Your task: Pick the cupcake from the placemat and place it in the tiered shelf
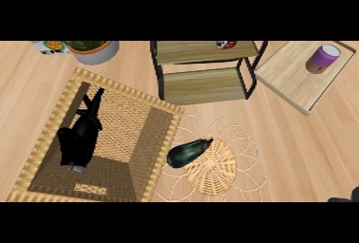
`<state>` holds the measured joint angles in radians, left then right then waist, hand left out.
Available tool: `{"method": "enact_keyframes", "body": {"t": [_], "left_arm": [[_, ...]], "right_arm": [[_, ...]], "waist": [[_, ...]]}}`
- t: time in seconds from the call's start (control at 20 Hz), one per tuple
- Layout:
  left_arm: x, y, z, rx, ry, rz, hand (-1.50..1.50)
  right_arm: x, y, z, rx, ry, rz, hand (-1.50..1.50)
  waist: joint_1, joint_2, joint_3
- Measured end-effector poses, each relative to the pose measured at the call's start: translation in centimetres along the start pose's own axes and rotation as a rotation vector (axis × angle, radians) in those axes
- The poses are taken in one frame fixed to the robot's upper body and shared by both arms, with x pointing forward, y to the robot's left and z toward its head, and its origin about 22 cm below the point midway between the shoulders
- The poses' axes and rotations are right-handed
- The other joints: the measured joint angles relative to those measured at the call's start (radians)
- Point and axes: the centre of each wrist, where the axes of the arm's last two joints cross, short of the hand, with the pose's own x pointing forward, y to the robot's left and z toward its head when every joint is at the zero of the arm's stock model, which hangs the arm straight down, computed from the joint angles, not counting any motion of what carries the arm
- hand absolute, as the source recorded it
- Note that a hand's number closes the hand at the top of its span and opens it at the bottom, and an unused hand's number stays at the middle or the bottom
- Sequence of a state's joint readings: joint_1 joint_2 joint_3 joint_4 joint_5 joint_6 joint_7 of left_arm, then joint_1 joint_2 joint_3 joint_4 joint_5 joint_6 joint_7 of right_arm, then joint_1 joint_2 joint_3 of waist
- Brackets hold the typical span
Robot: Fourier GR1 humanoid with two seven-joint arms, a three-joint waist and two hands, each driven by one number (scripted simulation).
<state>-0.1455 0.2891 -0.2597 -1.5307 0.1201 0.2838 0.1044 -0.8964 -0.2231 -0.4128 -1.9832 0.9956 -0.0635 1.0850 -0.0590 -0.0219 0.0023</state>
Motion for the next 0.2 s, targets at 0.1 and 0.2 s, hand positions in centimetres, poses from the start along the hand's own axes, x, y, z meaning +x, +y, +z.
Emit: {"method": "enact_keyframes", "body": {"t": [0.1,0.2], "left_arm": [[0.1,0.0,0.1,0.007,0.003,-0.008,0.00],[0.0,0.1,0.2,0.010,0.002,-0.006,0.00]], "right_arm": [[-0.9,-2.4,-0.4,0.018,-0.004,0.025,-1.50],[-1.8,-4.7,-0.5,0.035,-0.002,0.028,-1.50]], "waist": [[-0.005,-0.001,0.000],[-0.007,-0.001,0.000]]}}
